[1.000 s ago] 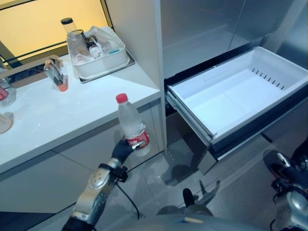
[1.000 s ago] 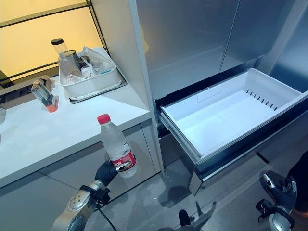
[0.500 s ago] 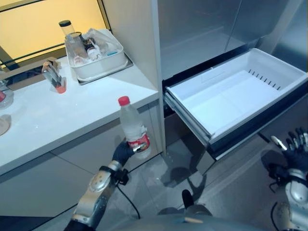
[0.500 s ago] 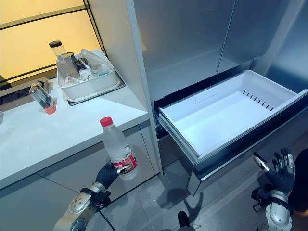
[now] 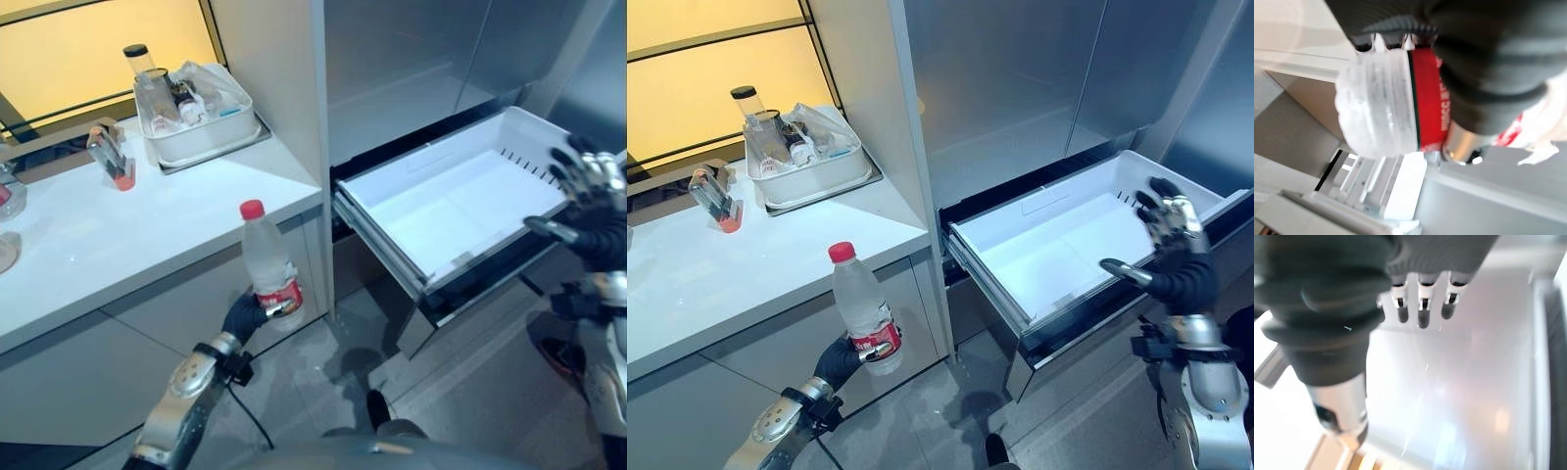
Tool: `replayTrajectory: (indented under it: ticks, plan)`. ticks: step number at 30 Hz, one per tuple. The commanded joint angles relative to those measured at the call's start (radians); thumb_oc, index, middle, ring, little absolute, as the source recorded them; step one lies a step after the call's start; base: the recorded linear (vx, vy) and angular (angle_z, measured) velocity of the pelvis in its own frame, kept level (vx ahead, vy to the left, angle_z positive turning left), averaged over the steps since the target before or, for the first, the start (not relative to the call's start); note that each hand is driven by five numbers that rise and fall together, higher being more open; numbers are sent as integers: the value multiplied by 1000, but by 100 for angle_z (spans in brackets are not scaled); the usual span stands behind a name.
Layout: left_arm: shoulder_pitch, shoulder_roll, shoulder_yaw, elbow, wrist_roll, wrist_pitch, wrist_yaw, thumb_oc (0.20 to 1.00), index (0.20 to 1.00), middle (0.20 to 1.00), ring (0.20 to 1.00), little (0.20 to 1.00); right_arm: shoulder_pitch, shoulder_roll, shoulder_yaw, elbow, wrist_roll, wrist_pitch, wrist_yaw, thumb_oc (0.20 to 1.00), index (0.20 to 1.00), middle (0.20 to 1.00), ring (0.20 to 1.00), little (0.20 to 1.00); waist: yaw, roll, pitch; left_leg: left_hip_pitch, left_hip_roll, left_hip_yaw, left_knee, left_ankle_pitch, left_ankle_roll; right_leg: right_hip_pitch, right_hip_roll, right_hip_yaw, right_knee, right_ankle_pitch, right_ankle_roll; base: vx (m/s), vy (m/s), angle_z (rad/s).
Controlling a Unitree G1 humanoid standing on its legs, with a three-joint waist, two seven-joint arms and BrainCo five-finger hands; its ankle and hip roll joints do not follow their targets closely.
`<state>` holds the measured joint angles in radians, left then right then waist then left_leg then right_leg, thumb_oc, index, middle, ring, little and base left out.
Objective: Take the drinks into the refrigerator
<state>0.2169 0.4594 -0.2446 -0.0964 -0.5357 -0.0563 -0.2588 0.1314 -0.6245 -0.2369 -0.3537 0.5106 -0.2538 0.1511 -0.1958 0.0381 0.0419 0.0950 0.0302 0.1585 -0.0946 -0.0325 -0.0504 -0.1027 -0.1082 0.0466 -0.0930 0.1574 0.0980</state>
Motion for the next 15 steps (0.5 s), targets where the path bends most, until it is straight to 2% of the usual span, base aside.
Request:
replayTrajectory:
  ticks: [1,5,9,12,15]
  plan:
    - [-107,71,43,-133,-66,-98,-40,200,200,200,200,200,-116,-89,63,-3,70,18,63,1000,1000,1000,1000,1000,37,-46,-40,-9,-13,-41,7,-44,15,83,-38,-4,6,-104,58,0,0,0]
    - [-153,97,-16,-109,-46,-95,-35,200,200,200,200,200,-236,-191,208,16,83,62,100,1000,1000,1000,1000,1000,59,-55,-51,-10,-12,-50,7,-39,11,92,-39,-18,6,-105,56,-12,-8,3]
    - [-201,97,-73,-82,-54,-90,-28,200,200,200,200,200,-375,-224,382,76,108,93,116,1000,1000,1000,1000,1000,73,-58,-57,-9,-10,-57,7,-37,7,100,-43,-30,6,-106,55,-8,-6,17]
    - [-264,72,-133,-25,-18,-84,5,200,200,200,200,200,-491,-187,498,171,32,107,68,1000,1000,1000,1000,1000,86,-59,-61,-10,-9,-63,7,-35,7,106,-44,-41,6,-107,53,-6,-4,6]
    - [-321,18,-177,38,33,-87,49,200,200,200,200,200,-571,-92,600,295,-31,123,39,1000,1000,1000,1000,1000,98,-57,-61,-13,-9,-72,7,-32,8,113,-46,-51,6,-109,51,-11,-4,15]
